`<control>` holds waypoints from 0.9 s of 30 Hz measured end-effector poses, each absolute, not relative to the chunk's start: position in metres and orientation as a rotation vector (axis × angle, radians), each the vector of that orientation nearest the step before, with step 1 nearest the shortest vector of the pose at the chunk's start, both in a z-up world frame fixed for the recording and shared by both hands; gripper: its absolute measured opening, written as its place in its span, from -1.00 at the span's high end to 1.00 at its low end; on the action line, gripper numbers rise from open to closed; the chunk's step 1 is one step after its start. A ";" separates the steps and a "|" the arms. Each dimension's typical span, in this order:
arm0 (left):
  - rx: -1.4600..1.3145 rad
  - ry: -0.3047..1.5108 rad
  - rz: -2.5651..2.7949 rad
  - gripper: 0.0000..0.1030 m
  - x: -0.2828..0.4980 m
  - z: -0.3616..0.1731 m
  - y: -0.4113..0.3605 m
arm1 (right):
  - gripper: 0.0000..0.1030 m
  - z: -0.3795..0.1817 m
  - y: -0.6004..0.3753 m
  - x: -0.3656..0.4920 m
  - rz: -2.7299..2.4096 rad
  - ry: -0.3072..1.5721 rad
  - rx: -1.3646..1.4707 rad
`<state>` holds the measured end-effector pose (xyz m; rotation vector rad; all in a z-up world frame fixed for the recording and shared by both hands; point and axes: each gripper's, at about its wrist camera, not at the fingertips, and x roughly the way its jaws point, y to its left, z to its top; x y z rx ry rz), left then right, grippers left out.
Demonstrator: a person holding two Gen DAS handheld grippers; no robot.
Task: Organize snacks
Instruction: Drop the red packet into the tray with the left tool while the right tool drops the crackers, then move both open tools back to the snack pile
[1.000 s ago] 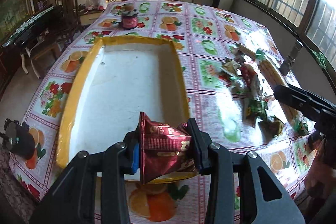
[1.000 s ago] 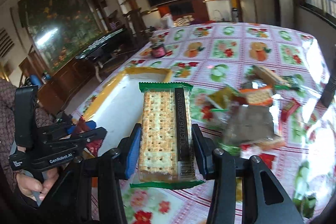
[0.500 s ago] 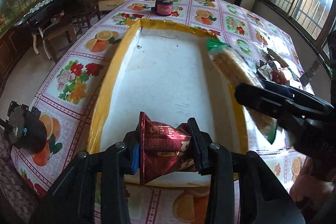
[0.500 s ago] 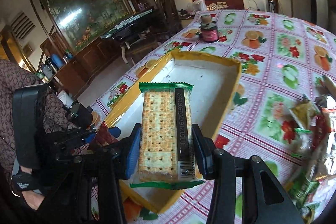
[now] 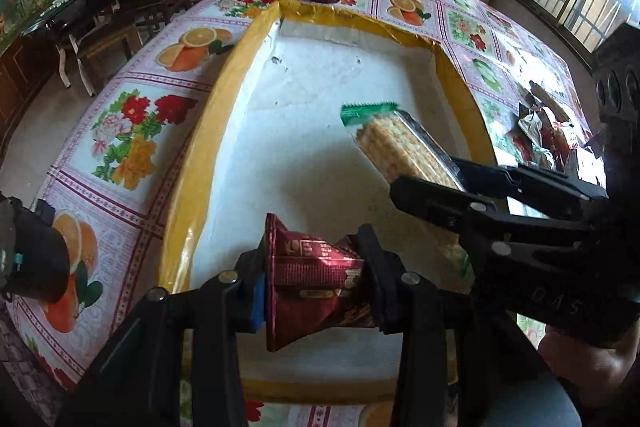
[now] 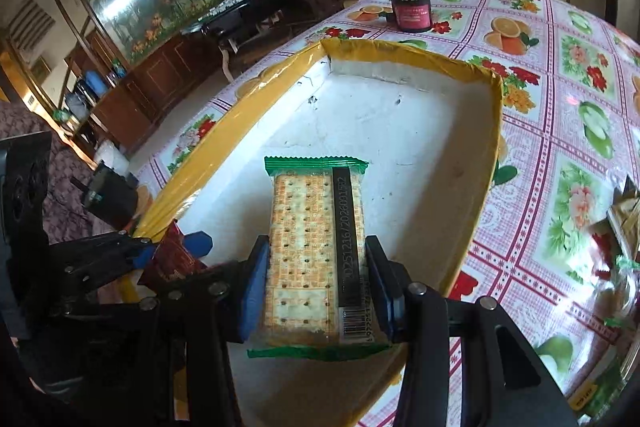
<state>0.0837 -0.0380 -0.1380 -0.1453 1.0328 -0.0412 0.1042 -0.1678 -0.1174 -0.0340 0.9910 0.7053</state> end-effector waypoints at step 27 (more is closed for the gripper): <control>-0.047 0.894 0.016 -0.50 0.062 -0.097 -0.055 | -0.42 0.055 -0.178 -0.038 0.867 0.405 -0.115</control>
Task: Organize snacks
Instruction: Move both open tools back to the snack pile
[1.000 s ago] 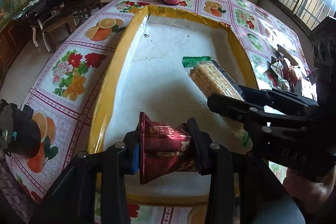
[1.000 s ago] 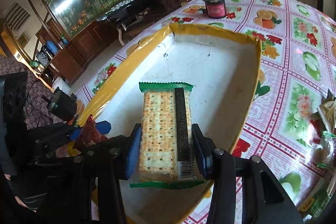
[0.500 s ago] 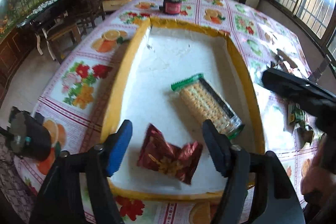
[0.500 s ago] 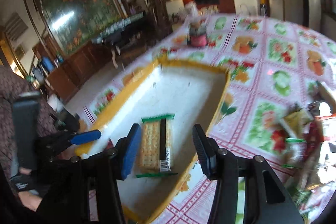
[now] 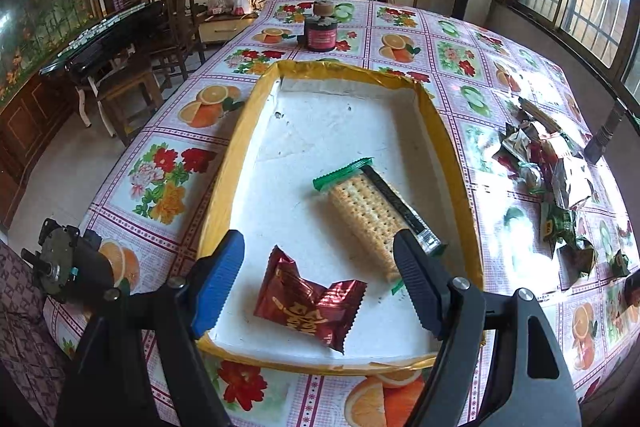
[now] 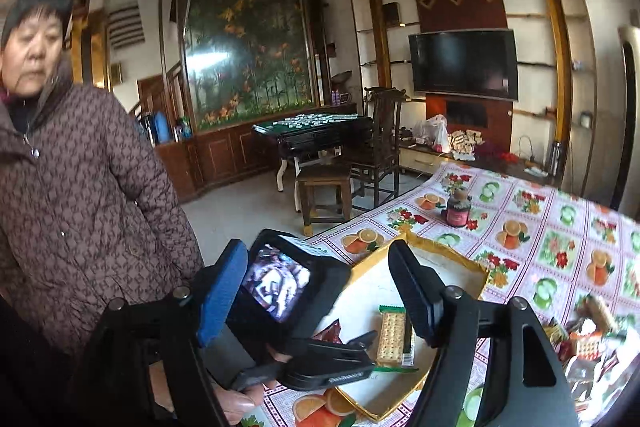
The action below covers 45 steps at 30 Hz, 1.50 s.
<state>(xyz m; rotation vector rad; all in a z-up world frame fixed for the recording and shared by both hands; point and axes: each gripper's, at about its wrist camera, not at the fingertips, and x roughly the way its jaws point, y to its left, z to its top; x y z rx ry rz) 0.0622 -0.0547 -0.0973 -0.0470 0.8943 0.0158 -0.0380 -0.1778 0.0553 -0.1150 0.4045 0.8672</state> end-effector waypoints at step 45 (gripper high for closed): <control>0.033 0.889 -0.128 -0.64 0.045 -0.081 -0.139 | -0.44 -0.054 -0.407 -0.036 0.314 0.727 0.149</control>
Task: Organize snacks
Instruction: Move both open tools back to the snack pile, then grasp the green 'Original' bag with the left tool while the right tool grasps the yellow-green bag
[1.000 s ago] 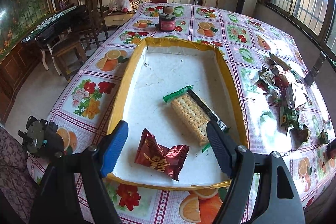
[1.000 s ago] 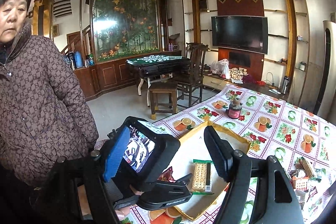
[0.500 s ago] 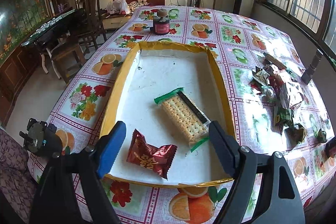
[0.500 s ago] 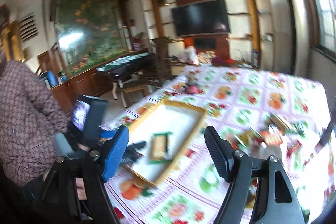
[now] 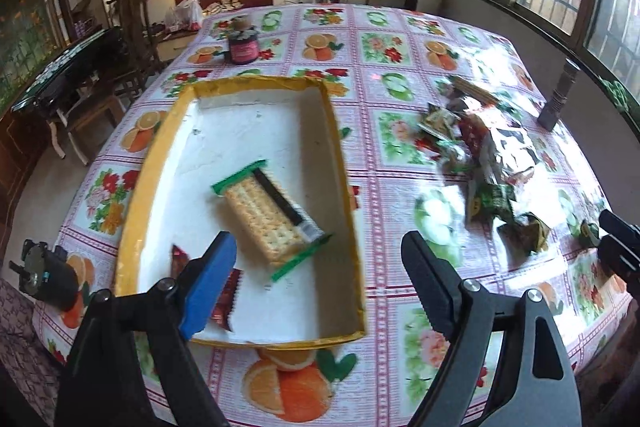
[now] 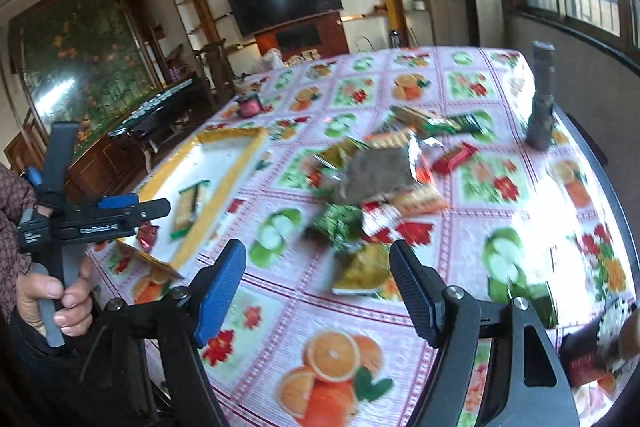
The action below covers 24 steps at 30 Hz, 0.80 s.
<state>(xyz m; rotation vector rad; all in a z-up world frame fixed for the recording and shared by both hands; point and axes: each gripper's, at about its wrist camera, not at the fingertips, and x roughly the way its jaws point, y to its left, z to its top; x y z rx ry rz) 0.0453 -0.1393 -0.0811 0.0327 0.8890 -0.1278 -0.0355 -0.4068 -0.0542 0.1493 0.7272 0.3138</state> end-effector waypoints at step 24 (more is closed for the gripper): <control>0.003 1.068 -0.407 -0.66 0.101 -0.118 -0.252 | -0.34 -0.115 -0.402 0.029 0.283 0.961 0.060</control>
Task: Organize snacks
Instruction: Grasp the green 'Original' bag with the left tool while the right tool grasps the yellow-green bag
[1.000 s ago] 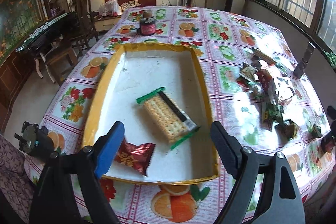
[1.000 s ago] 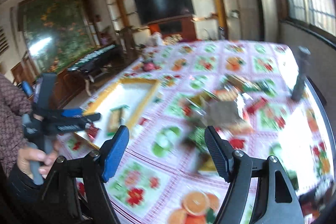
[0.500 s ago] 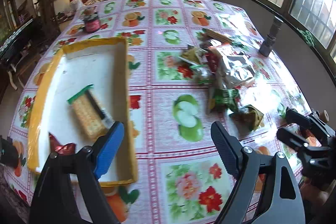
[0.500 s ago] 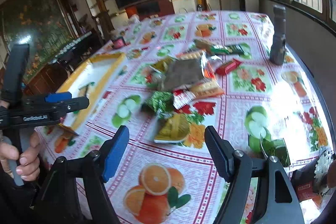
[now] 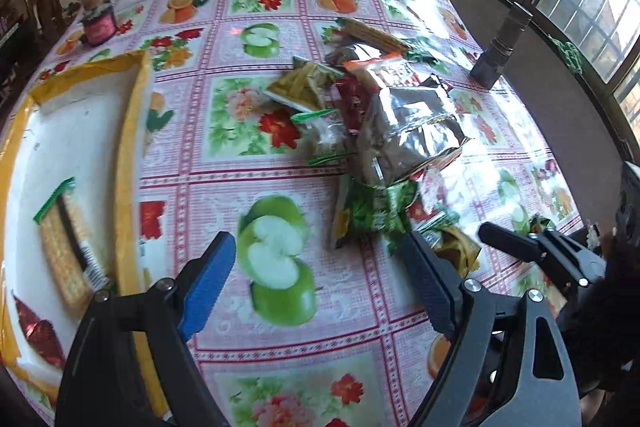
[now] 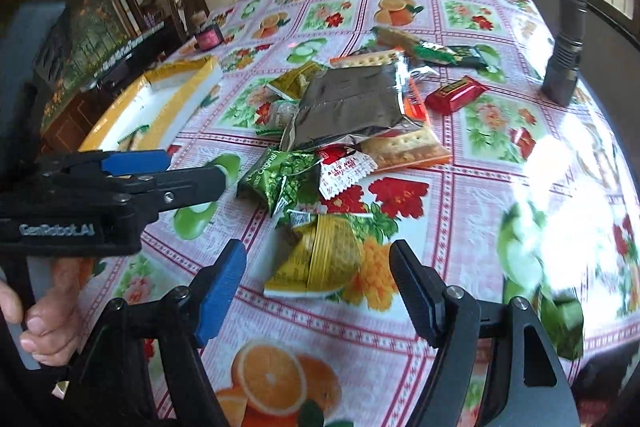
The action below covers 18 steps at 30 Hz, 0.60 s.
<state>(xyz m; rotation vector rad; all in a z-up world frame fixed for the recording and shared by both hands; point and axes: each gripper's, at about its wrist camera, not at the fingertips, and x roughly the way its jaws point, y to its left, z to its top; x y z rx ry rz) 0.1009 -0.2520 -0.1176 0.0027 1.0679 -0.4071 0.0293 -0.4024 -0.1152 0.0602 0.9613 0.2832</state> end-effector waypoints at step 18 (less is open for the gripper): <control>0.078 1.091 -0.467 0.18 0.121 -0.143 -0.294 | 0.25 -0.104 -0.447 0.007 0.283 0.925 0.149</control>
